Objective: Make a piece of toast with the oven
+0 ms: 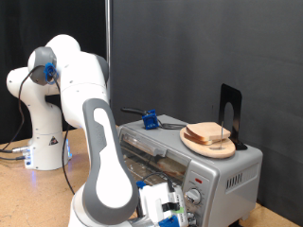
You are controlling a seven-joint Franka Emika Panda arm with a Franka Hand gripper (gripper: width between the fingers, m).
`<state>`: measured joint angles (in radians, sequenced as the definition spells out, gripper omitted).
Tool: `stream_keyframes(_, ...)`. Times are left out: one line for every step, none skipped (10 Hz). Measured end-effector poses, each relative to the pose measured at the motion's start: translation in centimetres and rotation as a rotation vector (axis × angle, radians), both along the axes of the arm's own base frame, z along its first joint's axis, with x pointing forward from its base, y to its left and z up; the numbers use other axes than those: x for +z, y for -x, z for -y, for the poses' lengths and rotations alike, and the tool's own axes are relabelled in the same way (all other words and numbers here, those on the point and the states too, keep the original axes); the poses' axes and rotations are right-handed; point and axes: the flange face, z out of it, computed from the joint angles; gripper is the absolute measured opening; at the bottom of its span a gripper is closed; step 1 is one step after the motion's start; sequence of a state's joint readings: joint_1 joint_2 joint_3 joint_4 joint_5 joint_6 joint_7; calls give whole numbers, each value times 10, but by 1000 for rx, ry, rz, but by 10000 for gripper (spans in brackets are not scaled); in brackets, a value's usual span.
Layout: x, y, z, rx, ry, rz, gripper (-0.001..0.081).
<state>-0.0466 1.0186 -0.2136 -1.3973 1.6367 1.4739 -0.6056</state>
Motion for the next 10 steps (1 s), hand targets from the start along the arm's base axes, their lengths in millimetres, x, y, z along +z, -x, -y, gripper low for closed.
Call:
stream_keyframes(-1,1,0,-4,0,44,104)
stream_keyframes(-1,1,-1,-6,2,89,104)
stream_keyframes(-1,1,-1,-7,4,126,109)
stream_keyframes(-1,1,-2,-7,5,146,109)
stream_keyframes(-1,1,-2,-6,6,150,112)
stream_keyframes(-1,1,-2,-6,6,150,114)
stream_keyframes(-1,1,-2,-7,5,148,114)
stream_keyframes(-1,1,-2,-7,4,145,114)
stream_keyframes(-2,1,-3,-7,5,143,114)
stream_keyframes(-4,1,-2,-17,17,137,114)
